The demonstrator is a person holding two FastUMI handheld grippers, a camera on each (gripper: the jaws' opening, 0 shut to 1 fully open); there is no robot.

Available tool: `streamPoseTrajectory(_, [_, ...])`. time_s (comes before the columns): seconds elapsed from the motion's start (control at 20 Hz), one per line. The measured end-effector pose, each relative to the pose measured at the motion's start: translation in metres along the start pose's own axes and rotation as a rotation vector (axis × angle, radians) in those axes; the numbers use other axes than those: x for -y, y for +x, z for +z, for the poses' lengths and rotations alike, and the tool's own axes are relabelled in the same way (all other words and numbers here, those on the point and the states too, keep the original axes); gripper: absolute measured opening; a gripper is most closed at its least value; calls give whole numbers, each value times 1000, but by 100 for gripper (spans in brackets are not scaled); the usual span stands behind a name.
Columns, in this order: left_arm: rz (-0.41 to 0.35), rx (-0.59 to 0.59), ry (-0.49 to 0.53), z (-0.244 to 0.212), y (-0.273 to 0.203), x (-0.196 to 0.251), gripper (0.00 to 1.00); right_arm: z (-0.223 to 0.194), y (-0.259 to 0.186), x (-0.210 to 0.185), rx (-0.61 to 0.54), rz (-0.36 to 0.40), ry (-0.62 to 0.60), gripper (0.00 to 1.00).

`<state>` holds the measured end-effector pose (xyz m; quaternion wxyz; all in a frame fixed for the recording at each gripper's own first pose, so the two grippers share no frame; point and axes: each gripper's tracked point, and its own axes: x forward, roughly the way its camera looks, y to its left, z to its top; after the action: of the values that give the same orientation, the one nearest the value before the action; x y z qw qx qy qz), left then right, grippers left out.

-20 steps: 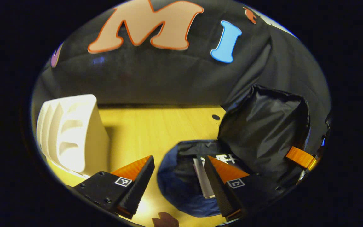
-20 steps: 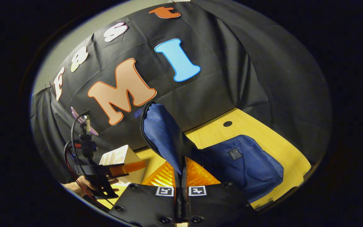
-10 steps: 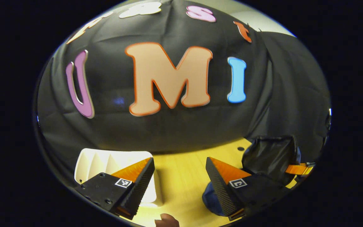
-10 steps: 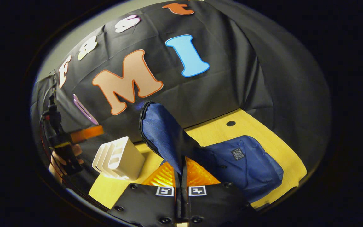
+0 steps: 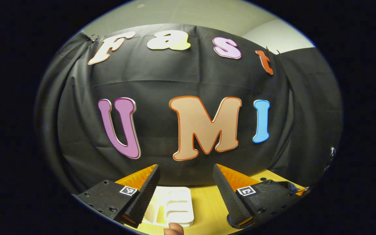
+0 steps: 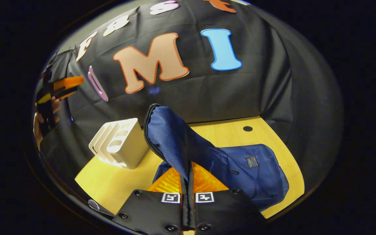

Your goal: Open the schoolbag, grab two books from the bookshelf and put them into the schoolbag.

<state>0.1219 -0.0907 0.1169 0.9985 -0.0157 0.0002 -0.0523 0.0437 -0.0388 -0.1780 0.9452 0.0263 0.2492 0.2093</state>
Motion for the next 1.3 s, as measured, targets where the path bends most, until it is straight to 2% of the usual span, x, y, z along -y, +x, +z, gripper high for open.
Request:
streamPoseTrajectory(0.2, [34,30,-15,12,-13,-15,93,-22,9,-20,-80,31,-188,2])
streamPoseTrajectory(0.7, [34,51,-34,19,-34,-24,94,-84,33,-54,-244,71,-598,2])
streamPoseTrajectory(0.95, [45,27,-56,7,-33,-34,93,-106,36,-58,-306,84,-770,4])
streamPoseTrajectory(1.3, [64,16,-90,-1,-38,-46,93,-126,42,-59,-369,69,-922,3])
